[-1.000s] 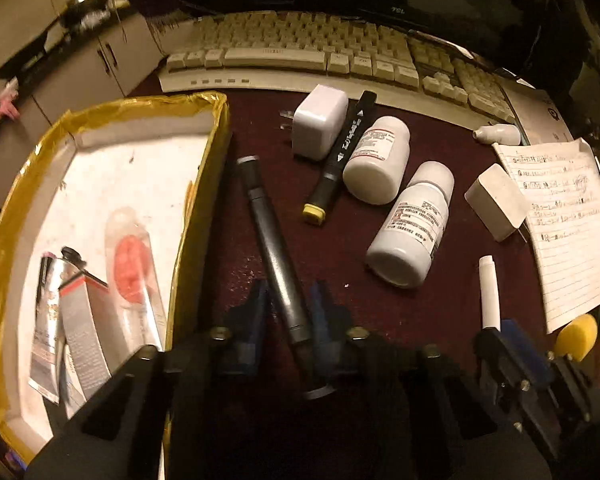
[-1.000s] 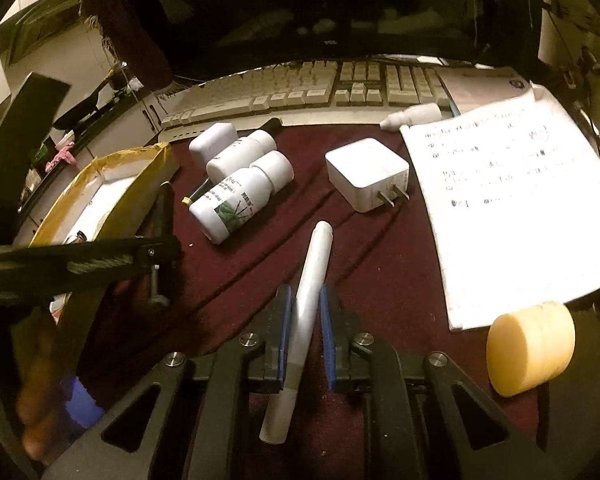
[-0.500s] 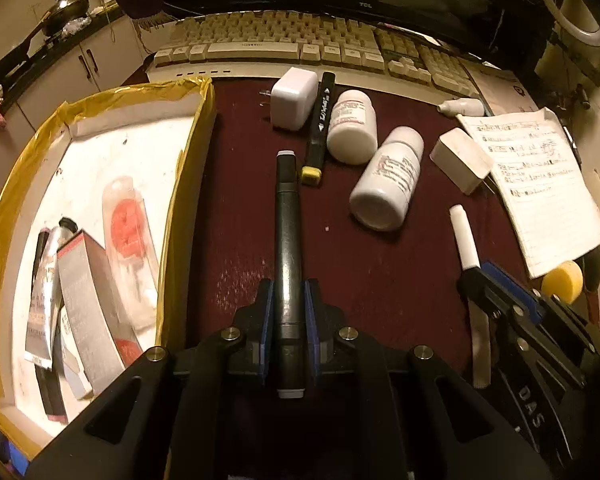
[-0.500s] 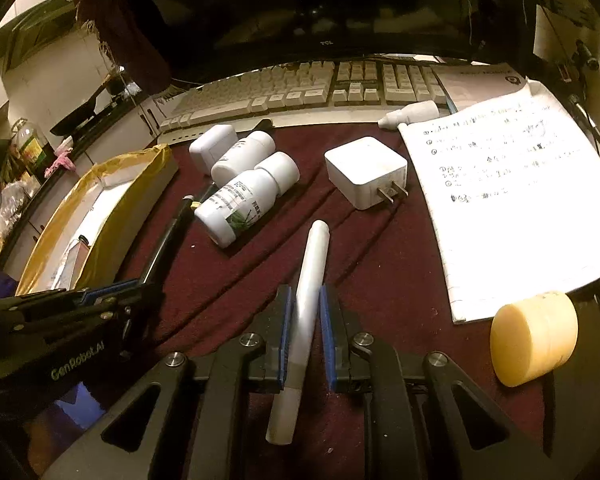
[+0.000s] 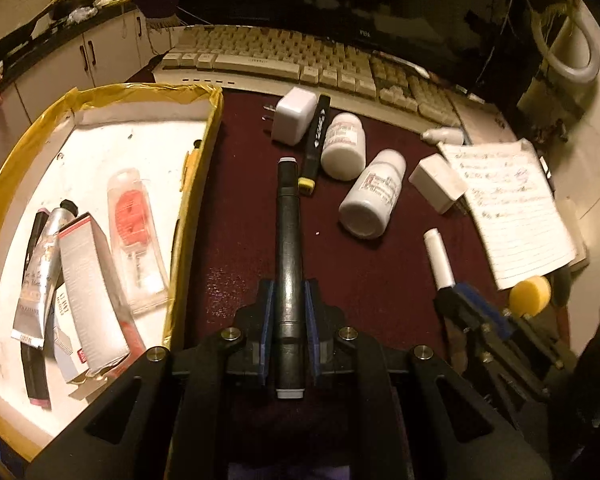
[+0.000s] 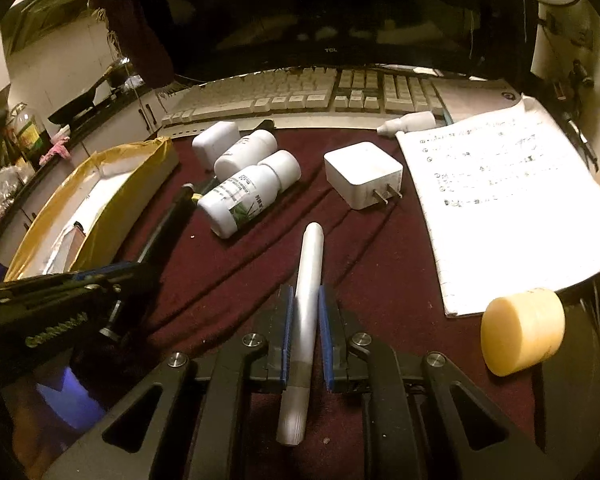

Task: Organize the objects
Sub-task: 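Lift marker and white pen and carry both toward the tray, then lower marker and white pen into the tray and open both tools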

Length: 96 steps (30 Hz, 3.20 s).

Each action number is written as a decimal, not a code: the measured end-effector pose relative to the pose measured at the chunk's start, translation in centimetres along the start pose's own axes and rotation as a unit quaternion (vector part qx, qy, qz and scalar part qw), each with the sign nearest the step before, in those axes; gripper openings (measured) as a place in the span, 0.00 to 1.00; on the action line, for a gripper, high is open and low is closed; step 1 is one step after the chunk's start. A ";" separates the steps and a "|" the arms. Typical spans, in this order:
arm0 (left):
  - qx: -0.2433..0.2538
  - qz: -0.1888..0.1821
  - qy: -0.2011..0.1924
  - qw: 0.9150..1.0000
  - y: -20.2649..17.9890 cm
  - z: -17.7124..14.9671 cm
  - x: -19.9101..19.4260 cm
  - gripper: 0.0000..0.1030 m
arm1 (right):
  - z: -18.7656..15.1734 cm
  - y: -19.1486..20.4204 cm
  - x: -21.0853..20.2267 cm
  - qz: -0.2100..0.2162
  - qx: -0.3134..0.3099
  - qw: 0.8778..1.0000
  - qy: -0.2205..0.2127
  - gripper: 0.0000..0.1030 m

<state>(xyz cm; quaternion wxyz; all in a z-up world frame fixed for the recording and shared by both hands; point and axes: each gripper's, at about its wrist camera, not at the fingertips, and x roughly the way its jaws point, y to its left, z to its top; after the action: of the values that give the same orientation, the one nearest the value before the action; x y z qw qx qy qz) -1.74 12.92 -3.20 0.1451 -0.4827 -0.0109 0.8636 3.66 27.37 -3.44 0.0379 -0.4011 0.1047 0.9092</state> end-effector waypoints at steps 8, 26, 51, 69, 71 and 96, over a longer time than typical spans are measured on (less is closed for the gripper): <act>-0.011 -0.025 -0.003 1.000 0.5 0.1 -0.9 0.12 | -0.3 1.9 0.1 0.030 -0.023 0.999 0.011 0.11; -0.104 -0.110 -0.043 0.987 7.6 0.7 -5.9 0.12 | 2.7 5.0 -1.6 0.140 0.015 0.990 -0.024 0.11; -0.206 0.014 -0.032 0.978 18.8 -0.6 -5.1 0.12 | 6.0 16.3 5.9 0.224 -0.036 0.971 0.073 0.11; -0.172 0.071 -0.079 0.979 17.1 -1.4 -7.4 0.44 | 6.5 14.8 3.1 0.231 -0.042 0.971 0.051 0.27; -0.165 0.069 -0.090 0.980 16.4 -1.3 -8.0 0.45 | 6.4 13.6 2.0 0.240 -0.041 0.969 0.038 0.28; -0.053 -0.012 -0.046 0.997 3.7 1.2 -4.6 0.46 | 5.4 -2.6 -0.6 0.097 0.058 0.993 -0.021 0.36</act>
<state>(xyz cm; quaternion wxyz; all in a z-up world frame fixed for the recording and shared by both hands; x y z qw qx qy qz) -1.39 8.30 0.73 0.1293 -0.4488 -0.0690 0.8815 0.58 31.12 0.09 -0.0249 -0.3667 0.1949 0.9094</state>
